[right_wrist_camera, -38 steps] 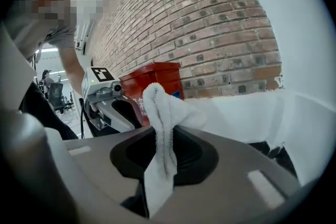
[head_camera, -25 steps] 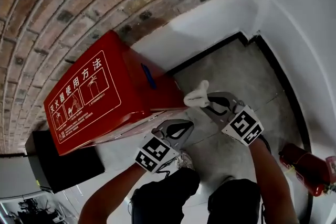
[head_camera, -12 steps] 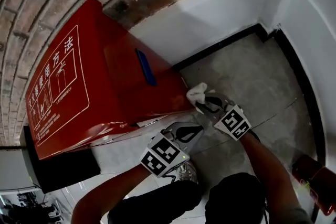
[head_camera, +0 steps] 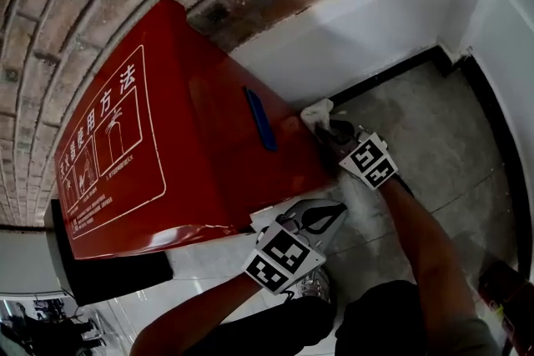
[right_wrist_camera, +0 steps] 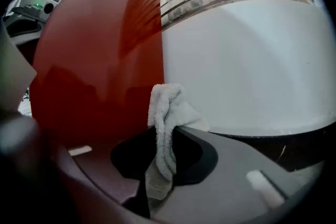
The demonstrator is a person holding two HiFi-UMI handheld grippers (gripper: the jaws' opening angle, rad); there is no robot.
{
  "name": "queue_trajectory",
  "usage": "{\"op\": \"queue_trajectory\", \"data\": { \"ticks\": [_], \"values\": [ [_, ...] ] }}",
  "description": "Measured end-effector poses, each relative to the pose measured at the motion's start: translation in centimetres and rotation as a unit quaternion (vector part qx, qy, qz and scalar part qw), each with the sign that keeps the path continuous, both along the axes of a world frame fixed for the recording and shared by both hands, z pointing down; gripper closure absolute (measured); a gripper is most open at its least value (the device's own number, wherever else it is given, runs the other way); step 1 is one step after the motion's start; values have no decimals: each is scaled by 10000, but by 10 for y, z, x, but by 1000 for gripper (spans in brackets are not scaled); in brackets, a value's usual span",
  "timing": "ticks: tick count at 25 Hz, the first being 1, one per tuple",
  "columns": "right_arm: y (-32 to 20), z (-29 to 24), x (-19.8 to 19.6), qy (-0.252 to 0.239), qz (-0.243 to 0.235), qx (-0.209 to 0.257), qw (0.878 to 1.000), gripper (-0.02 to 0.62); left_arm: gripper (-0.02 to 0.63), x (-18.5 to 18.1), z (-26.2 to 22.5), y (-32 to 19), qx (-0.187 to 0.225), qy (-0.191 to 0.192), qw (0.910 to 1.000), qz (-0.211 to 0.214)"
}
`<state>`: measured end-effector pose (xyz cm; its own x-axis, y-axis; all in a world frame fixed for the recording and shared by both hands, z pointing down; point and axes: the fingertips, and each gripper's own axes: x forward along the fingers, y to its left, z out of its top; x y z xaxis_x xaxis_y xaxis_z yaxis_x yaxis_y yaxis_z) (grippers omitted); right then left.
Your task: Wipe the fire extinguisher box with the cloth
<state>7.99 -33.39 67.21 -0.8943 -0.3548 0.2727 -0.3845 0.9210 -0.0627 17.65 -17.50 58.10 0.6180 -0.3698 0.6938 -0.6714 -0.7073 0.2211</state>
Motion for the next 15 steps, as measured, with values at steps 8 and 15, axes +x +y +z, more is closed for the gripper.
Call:
{"op": "queue_trajectory", "data": {
  "ticks": [8,15],
  "values": [
    [-23,-26,-1,-28,113,212,9997,506,606,0,8,-2,-62,-367,9988,-317],
    [-23,-76,-17,-245,-35,356,9991,506,606,14,11,11,-187,-677,9974,-189]
  ]
}}
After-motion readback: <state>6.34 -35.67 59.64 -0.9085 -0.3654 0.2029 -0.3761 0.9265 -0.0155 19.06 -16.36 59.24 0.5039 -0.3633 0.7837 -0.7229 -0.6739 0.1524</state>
